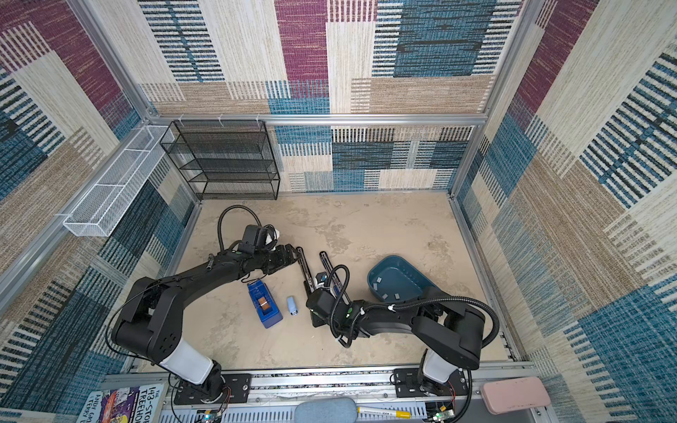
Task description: Load the staples into the stapler
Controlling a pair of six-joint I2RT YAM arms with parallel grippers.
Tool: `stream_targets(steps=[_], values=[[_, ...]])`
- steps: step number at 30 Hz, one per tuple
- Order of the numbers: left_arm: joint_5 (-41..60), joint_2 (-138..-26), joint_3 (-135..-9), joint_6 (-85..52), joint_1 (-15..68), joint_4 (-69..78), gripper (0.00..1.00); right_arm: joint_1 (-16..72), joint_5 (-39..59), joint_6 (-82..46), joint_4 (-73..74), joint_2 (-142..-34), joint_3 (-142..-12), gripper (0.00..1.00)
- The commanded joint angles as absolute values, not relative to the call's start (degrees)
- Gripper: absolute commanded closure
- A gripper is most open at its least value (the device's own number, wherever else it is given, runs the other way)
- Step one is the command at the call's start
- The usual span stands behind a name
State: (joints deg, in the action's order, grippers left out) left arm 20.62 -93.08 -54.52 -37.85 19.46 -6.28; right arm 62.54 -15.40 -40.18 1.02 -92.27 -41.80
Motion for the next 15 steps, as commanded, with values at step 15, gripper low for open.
stream_targets(steps=[15], values=[[30.5, -103.6, -58.0, -41.0, 17.8, -3.0, 0.23, 61.5, -11.5, -44.1, 4.3, -92.2, -39.4, 1.00]])
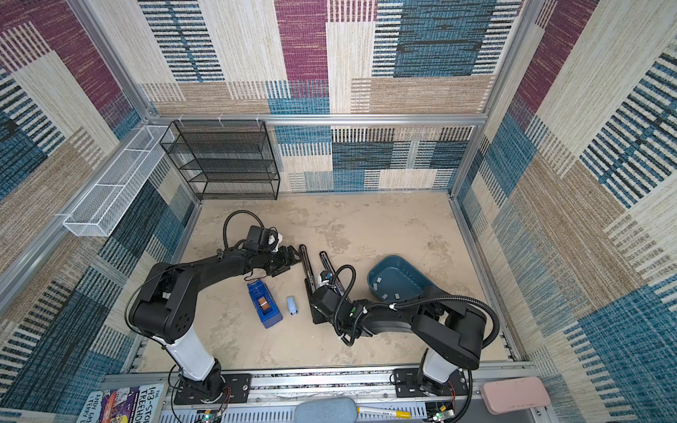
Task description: Load the staples into the stapler
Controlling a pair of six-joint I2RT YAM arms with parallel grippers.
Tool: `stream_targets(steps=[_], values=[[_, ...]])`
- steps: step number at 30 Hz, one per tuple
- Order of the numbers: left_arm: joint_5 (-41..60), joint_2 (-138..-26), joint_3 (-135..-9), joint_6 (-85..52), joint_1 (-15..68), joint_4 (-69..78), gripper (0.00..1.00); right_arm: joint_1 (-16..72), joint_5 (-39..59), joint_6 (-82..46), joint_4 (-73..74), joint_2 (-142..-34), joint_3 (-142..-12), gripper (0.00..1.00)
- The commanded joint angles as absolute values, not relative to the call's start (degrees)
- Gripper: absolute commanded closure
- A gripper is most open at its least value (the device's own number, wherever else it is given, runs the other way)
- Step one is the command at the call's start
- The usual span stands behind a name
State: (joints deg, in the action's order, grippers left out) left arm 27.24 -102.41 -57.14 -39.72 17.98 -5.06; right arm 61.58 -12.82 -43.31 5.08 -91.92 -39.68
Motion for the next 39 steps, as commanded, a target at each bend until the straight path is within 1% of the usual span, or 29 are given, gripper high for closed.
stream_targets(steps=[1, 12, 18, 31, 39], values=[[31.1, -104.2, -58.4, -41.0, 17.8, -3.1, 0.23, 61.6, -11.3, -44.1, 4.6, -92.1, -39.3, 1.00], [38.2, -112.5, -61.6, -43.0, 17.5, -1.6, 0.25, 61.6, -10.3, -42.7, 6.0, -92.8, -39.4, 1.00], [40.4, -116.5, -62.7, -44.1, 15.8, -0.3, 0.27, 61.6, -9.8, -42.2, 7.2, -92.0, -38.2, 1.00], [42.8, -118.2, -64.5, -42.9, 12.7, 1.9, 0.29, 62.5, -9.2, -38.1, 10.1, -88.9, -35.9, 1.00], [44.3, -116.7, -63.5, -43.1, 12.7, 5.4, 0.35, 63.8, -10.8, -37.3, 11.2, -91.1, -35.9, 1.00]])
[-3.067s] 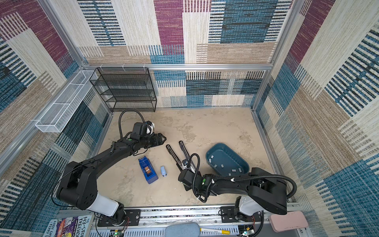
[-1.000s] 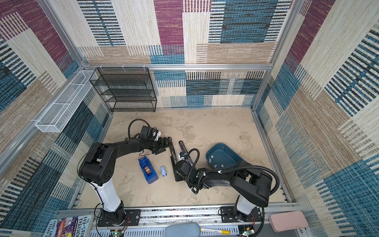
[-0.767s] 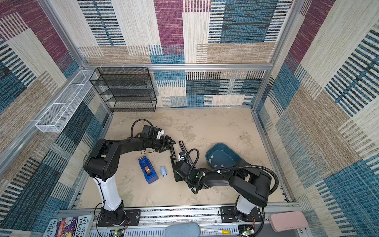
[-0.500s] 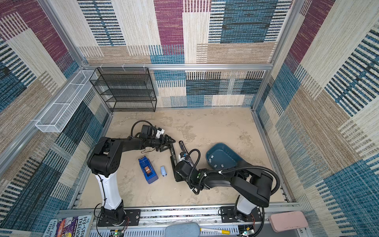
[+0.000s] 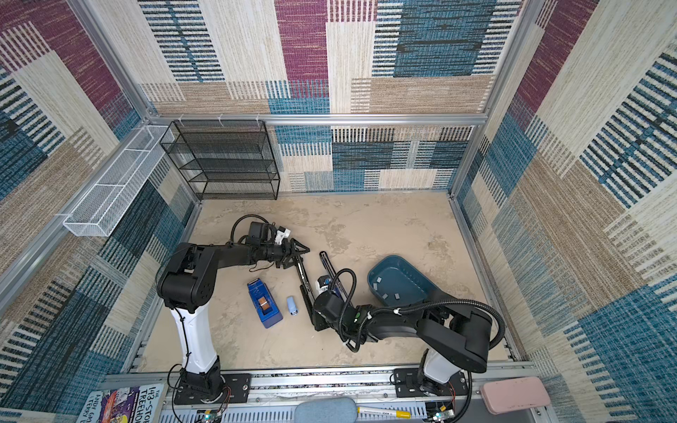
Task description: Load the staples into the stapler
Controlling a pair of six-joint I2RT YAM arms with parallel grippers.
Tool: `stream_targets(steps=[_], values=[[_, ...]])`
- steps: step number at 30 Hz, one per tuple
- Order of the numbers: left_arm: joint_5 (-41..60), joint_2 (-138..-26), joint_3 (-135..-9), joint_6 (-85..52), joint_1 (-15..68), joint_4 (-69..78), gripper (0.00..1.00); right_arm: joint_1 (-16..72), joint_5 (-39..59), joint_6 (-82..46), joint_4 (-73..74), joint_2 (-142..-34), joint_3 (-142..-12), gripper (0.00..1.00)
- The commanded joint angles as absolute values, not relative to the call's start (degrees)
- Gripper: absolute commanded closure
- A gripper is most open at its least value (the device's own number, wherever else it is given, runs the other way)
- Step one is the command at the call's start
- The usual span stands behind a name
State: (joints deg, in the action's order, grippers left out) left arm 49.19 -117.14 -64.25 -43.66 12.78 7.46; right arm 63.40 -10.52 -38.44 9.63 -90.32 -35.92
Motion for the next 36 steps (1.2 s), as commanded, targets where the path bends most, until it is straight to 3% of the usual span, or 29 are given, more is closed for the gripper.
stream_targets(steps=[1, 11, 20, 36], values=[[44.2, -116.0, -63.2, -43.0, 12.7, 6.0, 0.36, 64.0, -11.3, -37.3, 11.2, -91.5, -36.0, 1.00], [41.3, -106.6, -57.1, -41.4, 13.3, 12.5, 0.44, 66.3, -14.6, -37.0, 12.3, -93.1, -36.3, 1.00], [38.6, -96.7, -52.4, -37.4, 16.2, 16.1, 0.45, 66.4, -15.4, -37.4, 12.9, -93.1, -36.0, 1.00], [37.5, -90.1, -49.2, -32.4, 21.5, 20.1, 0.44, 66.4, -20.6, -37.2, 16.0, -89.6, -33.3, 1.00]])
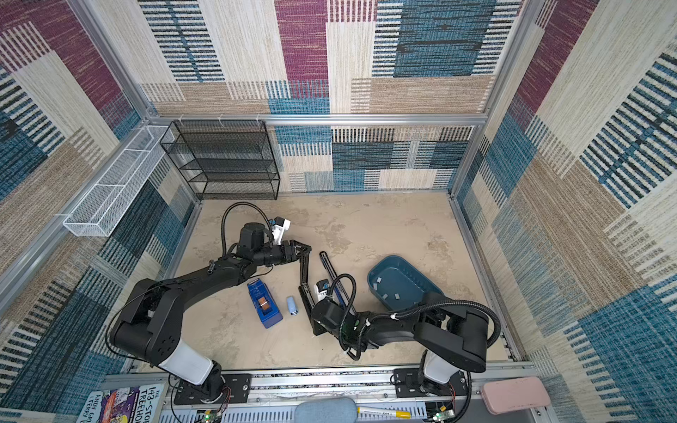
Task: Load the staples into the stapler
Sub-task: 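Fold the black stapler top down onto its base with both grippers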
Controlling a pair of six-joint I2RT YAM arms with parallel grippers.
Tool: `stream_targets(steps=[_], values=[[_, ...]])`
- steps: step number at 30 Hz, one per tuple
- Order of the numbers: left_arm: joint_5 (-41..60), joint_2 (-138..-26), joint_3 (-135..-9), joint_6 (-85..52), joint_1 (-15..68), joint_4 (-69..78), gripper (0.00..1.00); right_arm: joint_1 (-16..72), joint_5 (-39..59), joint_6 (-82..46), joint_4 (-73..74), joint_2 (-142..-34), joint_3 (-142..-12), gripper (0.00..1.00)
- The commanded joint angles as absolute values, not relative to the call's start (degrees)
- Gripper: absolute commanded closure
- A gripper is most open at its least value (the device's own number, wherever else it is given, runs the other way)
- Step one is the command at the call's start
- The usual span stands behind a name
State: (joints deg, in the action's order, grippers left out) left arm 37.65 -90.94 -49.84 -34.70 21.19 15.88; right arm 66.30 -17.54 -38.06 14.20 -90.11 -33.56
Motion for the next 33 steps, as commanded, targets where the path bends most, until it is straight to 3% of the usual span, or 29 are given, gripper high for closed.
stream_targets(steps=[1, 9, 14, 20, 28, 33], values=[[37.4, -89.8, -49.0, -32.2, 21.8, 20.7, 0.44, 66.4, -21.4, -36.9, 16.2, -89.4, -33.2, 1.00], [37.1, -88.5, -47.0, -31.1, 22.7, 23.3, 0.42, 66.4, -26.1, -29.0, 32.1, -85.9, -24.6, 1.00], [38.0, -89.2, -47.2, -30.8, 23.2, 24.1, 0.41, 66.4, -26.7, -25.0, 34.3, -85.1, -23.2, 1.00], [37.9, -88.8, -47.2, -29.3, 24.2, 23.9, 0.39, 66.4, -25.6, -24.1, 36.6, -86.9, -22.3, 0.84], [38.5, -89.5, -47.0, -29.2, 24.5, 24.9, 0.37, 66.4, -25.8, -24.1, 38.6, -87.1, -20.1, 0.80], [38.6, -89.9, -47.2, -29.1, 24.6, 25.0, 0.36, 66.4, -25.8, -23.9, 38.7, -87.1, -19.4, 0.62]])
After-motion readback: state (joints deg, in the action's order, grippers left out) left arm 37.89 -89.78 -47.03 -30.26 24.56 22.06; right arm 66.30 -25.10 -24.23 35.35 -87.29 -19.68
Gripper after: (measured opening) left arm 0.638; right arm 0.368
